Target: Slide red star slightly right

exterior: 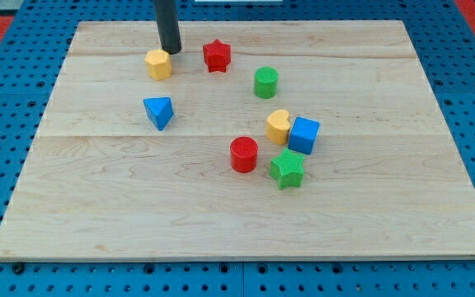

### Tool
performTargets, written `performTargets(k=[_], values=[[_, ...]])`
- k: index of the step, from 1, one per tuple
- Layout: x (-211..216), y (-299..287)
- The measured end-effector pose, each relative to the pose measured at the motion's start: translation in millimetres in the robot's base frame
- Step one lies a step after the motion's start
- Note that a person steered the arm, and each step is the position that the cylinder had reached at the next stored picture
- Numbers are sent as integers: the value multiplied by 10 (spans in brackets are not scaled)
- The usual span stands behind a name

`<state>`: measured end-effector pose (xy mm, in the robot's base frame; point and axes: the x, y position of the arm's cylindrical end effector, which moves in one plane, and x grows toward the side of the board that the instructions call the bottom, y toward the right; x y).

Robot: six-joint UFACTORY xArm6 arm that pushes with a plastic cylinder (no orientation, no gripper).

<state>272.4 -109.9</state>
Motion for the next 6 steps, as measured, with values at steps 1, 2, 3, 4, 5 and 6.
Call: performTargets(k=[1, 2, 3, 4, 5, 6], values=[[204, 65], [265, 315], [176, 351], [58, 353], [74, 508], [300, 895]])
